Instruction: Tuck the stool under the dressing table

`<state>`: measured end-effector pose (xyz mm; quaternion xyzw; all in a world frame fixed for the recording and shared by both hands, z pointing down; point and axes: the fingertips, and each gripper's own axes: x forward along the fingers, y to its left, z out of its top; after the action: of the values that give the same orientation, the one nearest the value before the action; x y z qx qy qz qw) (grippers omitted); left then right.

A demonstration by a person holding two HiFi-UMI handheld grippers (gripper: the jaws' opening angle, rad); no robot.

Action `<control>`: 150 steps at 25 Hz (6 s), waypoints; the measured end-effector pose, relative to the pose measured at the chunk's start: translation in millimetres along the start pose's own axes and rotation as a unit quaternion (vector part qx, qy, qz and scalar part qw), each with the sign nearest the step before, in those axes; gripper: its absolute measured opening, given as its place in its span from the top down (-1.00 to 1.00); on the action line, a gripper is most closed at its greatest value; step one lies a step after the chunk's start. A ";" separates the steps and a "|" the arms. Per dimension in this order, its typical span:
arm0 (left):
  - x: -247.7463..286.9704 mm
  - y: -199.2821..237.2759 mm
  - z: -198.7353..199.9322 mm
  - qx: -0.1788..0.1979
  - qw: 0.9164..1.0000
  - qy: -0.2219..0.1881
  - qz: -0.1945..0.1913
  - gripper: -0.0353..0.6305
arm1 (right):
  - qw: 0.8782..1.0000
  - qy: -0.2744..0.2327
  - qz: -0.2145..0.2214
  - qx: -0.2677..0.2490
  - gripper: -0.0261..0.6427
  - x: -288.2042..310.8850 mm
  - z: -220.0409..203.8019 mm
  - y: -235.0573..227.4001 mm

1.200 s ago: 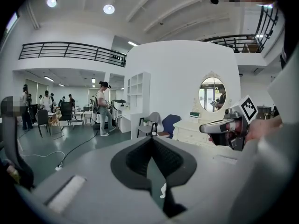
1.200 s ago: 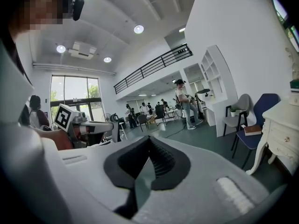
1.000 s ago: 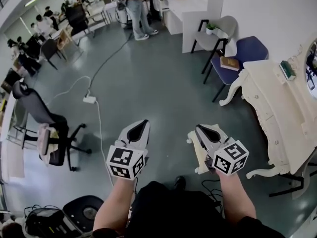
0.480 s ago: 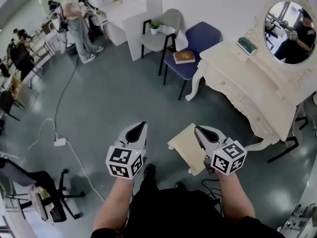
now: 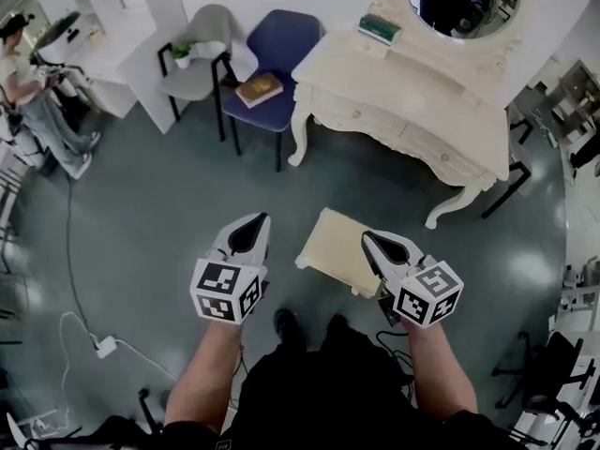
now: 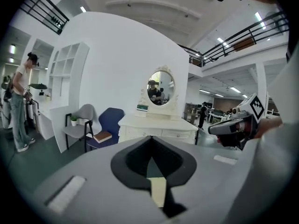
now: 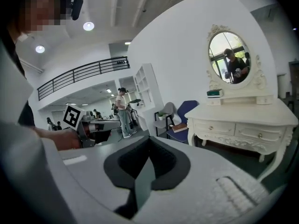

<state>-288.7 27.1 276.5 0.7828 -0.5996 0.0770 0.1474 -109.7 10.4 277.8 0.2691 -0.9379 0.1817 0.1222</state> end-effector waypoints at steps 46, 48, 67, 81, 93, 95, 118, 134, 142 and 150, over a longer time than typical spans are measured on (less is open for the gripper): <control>179.5 -119.7 -291.8 -0.019 0.955 0.252 -0.158 0.84 | 0.957 0.165 -0.140 0.195 0.41 -14.8 -339.5 -154.3; 180.5 -113.8 -311.5 -0.018 0.951 0.262 -0.166 0.84 | 0.953 0.175 -0.148 0.200 0.38 -9.4 -358.3 -153.6; 201.2 -63.1 -472.9 -0.023 0.920 0.354 -0.169 0.45 | 0.914 0.213 -0.251 0.237 -0.02 16.2 -509.2 -197.5; 225.8 -37.0 -524.6 0.031 0.913 0.383 -0.134 0.17 | 0.889 0.261 -0.303 0.225 -0.22 13.0 -558.6 -239.6; 234.4 -32.3 -530.8 0.013 0.915 0.388 -0.111 -0.21 | 0.886 0.277 -0.280 0.245 -0.21 19.7 -564.3 -242.4; 234.0 -32.1 -532.8 0.016 0.913 0.391 -0.113 -0.20 | 0.887 0.276 -0.277 0.245 -0.20 19.7 -565.4 -241.0; 252.4 -30.3 -545.5 0.022 0.887 0.433 -0.159 -0.38 | 0.870 0.300 -0.301 0.251 -0.19 21.1 -569.0 -247.1; 321.7 -6.7 -509.6 0.037 0.906 0.400 -0.130 -0.30 | 0.878 0.285 -0.306 0.232 -0.17 60.6 -529.0 -302.4; 342.3 -3.0 -499.4 0.047 0.907 0.404 -0.113 -0.29 | 0.881 0.282 -0.299 0.235 -0.17 70.3 -520.1 -319.0; 359.8 -4.3 -494.7 0.040 0.911 0.400 -0.093 -0.29 | 0.893 0.263 -0.294 0.217 -0.17 75.5 -511.5 -341.6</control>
<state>-160.0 -141.6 850.2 0.7440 -0.4110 0.3938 0.3499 82.8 -86.0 858.9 0.4949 -0.6869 0.4004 0.3507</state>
